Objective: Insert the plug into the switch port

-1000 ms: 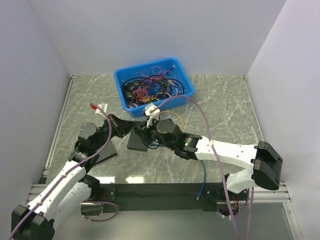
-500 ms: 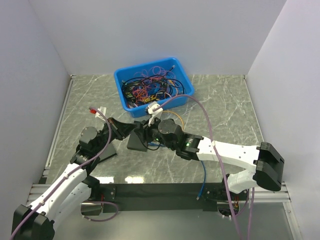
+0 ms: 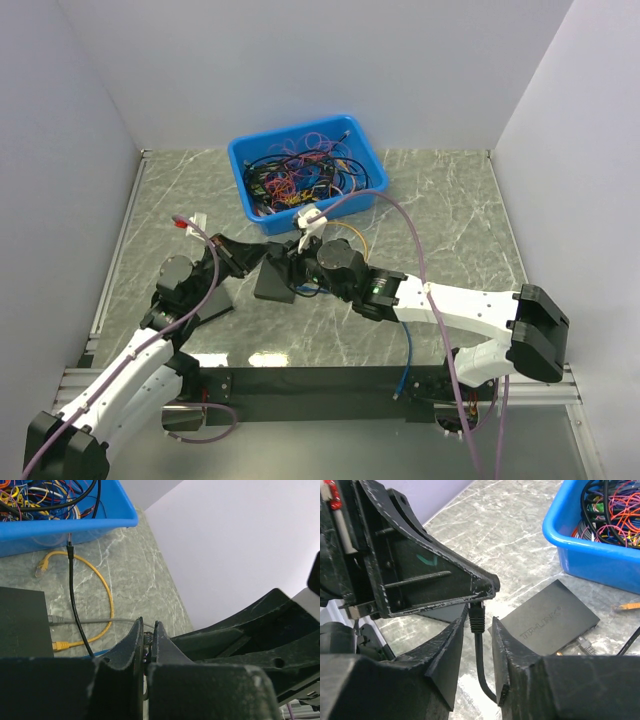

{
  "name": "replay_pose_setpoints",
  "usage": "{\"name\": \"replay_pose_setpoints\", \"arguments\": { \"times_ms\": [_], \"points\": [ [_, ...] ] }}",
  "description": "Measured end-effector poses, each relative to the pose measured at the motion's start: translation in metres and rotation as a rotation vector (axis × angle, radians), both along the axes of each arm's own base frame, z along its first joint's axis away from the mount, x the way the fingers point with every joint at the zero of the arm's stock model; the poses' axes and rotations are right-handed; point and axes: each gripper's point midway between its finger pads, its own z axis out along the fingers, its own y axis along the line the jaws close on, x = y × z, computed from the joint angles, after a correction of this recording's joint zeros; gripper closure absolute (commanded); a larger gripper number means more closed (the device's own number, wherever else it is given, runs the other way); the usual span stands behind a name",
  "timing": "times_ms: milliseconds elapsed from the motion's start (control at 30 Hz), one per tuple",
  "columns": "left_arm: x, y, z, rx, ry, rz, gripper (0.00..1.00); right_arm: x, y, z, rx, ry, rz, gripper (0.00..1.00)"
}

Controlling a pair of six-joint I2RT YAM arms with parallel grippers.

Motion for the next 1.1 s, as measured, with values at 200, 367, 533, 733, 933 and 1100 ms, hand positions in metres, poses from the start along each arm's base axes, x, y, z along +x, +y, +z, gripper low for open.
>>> {"name": "replay_pose_setpoints", "arguments": {
  "times_ms": [200,367,533,733,933,1100],
  "points": [
    [0.001,0.001,0.002,-0.008,-0.001,0.008,0.99,0.0,0.001,-0.006,-0.008,0.011,-0.001,0.68],
    [0.001,0.001,0.002,-0.015,0.004,0.009,1.0,0.001,0.002,-0.013,-0.022,0.018,-0.001,0.68],
    [0.001,0.001,0.002,-0.017,0.006,0.009,0.99,0.001,0.004,-0.015,-0.028,0.021,0.001,0.69],
    [0.001,0.001,0.002,-0.017,0.006,0.008,0.99,0.001,0.004,-0.017,-0.031,0.023,0.001,0.76],
    [0.002,0.001,0.0,-0.014,0.013,0.013,0.99,0.002,0.006,-0.019,-0.033,0.027,0.001,0.92],
    [0.003,0.002,-0.002,-0.013,0.017,0.02,1.0,0.003,0.007,-0.021,-0.038,0.029,0.0,1.0]
  ]
}}
